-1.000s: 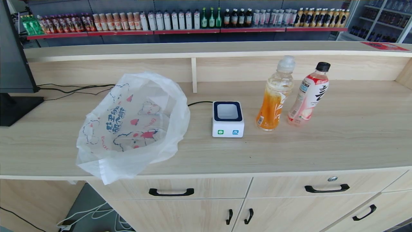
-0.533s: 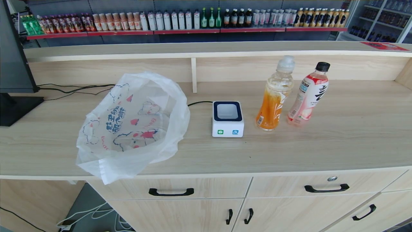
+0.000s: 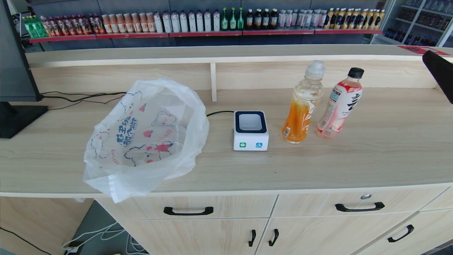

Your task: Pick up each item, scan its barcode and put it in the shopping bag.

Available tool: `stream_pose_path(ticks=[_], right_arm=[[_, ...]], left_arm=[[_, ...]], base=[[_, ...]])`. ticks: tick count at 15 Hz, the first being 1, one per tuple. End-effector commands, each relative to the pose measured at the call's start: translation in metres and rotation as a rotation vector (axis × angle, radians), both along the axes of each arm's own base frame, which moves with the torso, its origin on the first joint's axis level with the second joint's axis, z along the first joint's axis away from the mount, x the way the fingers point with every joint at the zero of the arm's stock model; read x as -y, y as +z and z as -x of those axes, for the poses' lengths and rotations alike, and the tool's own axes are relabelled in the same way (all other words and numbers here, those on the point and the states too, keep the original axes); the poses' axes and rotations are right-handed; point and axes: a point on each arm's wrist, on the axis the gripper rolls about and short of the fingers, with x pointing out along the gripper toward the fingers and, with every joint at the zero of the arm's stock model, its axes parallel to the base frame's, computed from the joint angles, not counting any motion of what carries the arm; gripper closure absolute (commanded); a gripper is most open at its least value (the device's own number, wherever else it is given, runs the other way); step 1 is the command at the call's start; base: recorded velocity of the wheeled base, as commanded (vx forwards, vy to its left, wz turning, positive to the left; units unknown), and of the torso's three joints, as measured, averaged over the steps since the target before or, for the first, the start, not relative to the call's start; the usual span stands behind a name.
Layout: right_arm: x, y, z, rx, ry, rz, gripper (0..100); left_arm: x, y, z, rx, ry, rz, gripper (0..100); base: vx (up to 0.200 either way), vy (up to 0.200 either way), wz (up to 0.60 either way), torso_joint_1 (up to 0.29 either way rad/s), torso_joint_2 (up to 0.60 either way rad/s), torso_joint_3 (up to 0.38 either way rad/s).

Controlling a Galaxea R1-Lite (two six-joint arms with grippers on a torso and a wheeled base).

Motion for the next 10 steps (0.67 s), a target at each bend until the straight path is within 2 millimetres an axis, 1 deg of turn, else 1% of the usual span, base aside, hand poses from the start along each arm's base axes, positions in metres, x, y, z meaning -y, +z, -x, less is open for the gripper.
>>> stream_pose_path(ticks=[1, 2, 3, 4, 5, 6, 7, 9, 10], right_arm=[[-0.015, -0.016, -0.053, -0.103, 0.029, 0.018, 0], [-0.013, -0.022, -0.058, -0.125, 0.015, 0.020, 0], [-0.006, -0.030, -0.063, -0.150, -0.016, 0.024, 0], [0.000, -0.039, -0.063, -0.181, -0.042, 0.026, 0], [0.004, -0.051, -0.061, -0.220, -0.043, 0.037, 0], [0.003, -0.060, -0.057, -0.251, -0.015, 0.053, 0], [0.003, -0.066, -0.056, -0.271, -0.007, 0.062, 0], [0.002, -0.068, -0.060, -0.283, -0.002, 0.064, 0], [0.001, -0.065, -0.069, -0.271, -0.003, 0.063, 0]], left_arm=[[0.000, 0.000, 0.000, 0.000, 0.000, 0.001, 0], [0.000, 0.000, 0.000, 0.000, 0.000, 0.001, 0], [0.000, 0.000, 0.000, 0.000, 0.000, 0.001, 0], [0.000, 0.000, 0.000, 0.000, 0.000, 0.001, 0], [0.000, 0.000, 0.000, 0.000, 0.000, 0.001, 0], [0.000, 0.000, 0.000, 0.000, 0.000, 0.001, 0], [0.000, 0.000, 0.000, 0.000, 0.000, 0.001, 0], [0.000, 0.000, 0.000, 0.000, 0.000, 0.001, 0], [0.000, 0.000, 0.000, 0.000, 0.000, 0.001, 0]], base=[[0.000, 0.000, 0.00, 0.000, 0.00, 0.000], [0.000, 0.000, 0.00, 0.000, 0.00, 0.000], [0.000, 0.000, 0.00, 0.000, 0.00, 0.000], [0.000, 0.000, 0.00, 0.000, 0.00, 0.000], [0.000, 0.000, 0.00, 0.000, 0.00, 0.000], [0.000, 0.000, 0.00, 0.000, 0.00, 0.000], [0.000, 0.000, 0.00, 0.000, 0.00, 0.000], [0.000, 0.000, 0.00, 0.000, 0.00, 0.000], [0.000, 0.000, 0.00, 0.000, 0.00, 0.000]])
